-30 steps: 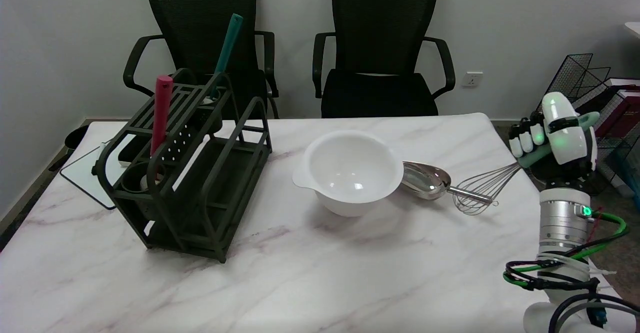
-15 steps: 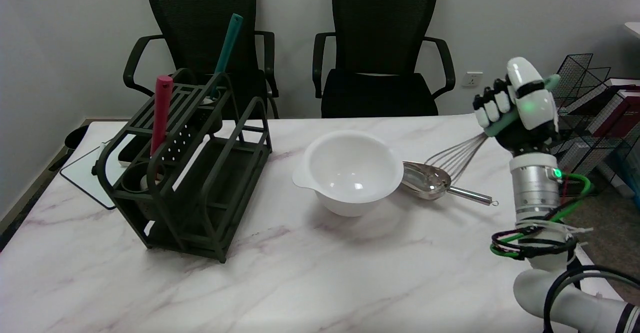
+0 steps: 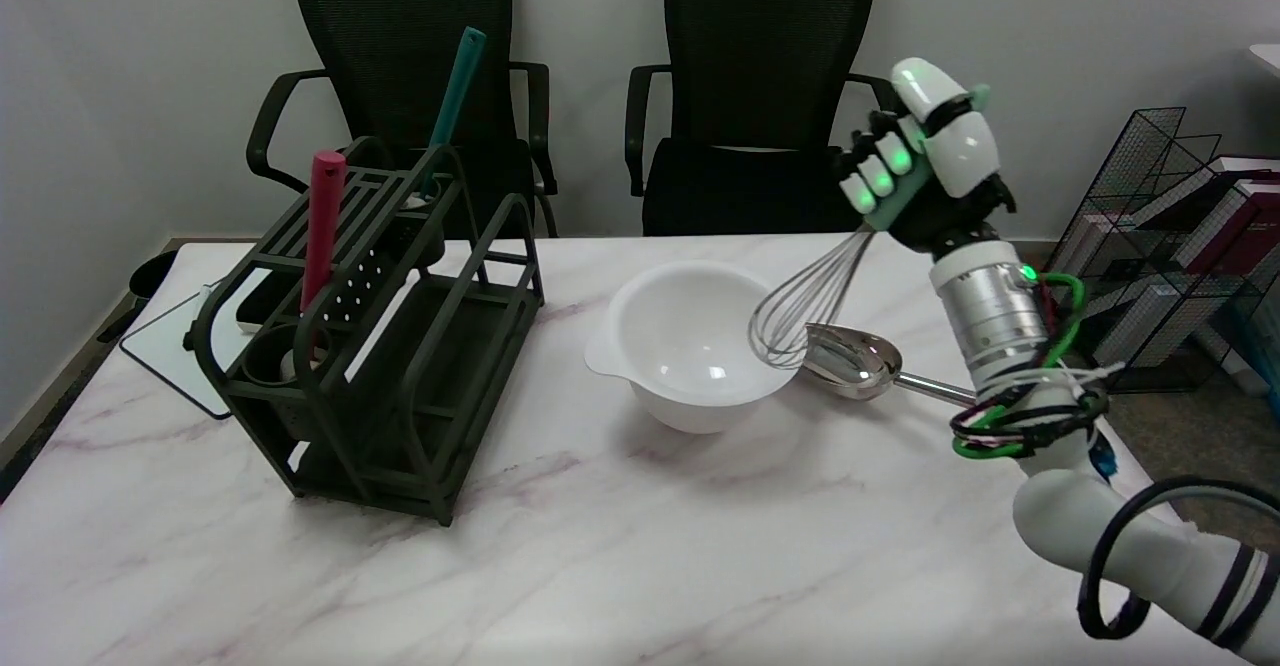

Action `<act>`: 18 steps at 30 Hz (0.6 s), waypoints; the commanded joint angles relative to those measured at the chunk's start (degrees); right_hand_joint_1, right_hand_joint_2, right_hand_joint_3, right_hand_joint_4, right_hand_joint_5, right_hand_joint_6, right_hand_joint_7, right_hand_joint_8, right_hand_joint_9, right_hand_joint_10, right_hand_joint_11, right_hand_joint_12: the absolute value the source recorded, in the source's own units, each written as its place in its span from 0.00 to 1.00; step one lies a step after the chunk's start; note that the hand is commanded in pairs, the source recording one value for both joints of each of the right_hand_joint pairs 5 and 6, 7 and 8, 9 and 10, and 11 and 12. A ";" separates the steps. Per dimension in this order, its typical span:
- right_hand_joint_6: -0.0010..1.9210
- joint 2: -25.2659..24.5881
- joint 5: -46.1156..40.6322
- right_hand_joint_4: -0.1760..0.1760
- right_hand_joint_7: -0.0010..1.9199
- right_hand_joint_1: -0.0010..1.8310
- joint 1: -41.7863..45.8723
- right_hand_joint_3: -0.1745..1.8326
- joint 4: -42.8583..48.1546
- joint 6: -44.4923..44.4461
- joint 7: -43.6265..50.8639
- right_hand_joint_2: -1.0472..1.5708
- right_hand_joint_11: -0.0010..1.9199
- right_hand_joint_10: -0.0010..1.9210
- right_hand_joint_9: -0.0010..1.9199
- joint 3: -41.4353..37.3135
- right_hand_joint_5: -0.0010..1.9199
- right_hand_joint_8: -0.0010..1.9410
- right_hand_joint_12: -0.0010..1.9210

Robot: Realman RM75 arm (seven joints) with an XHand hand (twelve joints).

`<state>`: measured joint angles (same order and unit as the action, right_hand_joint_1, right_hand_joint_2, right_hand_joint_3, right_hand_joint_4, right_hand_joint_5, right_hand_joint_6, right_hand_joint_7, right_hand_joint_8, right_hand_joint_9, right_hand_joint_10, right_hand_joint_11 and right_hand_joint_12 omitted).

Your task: Place the whisk into the mixing bowl.

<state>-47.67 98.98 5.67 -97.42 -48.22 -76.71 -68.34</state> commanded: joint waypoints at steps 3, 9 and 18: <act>1.00 -0.04 -7.13 0.50 1.00 0.46 -25.85 0.61 10.45 17.30 -4.46 0.97 1.00 1.00 1.00 17.19 1.00 0.99 1.00; 1.00 -2.03 -6.44 0.50 1.00 0.45 -30.07 0.59 18.08 14.41 -7.62 0.98 1.00 1.00 1.00 21.90 1.00 0.99 0.99; 1.00 -5.02 -5.48 0.50 1.00 0.45 -31.17 0.56 27.76 11.50 -7.62 0.99 0.98 1.00 1.00 21.98 1.00 0.99 0.98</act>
<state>-48.74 94.11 -15.23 -85.55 -36.20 -81.06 -53.94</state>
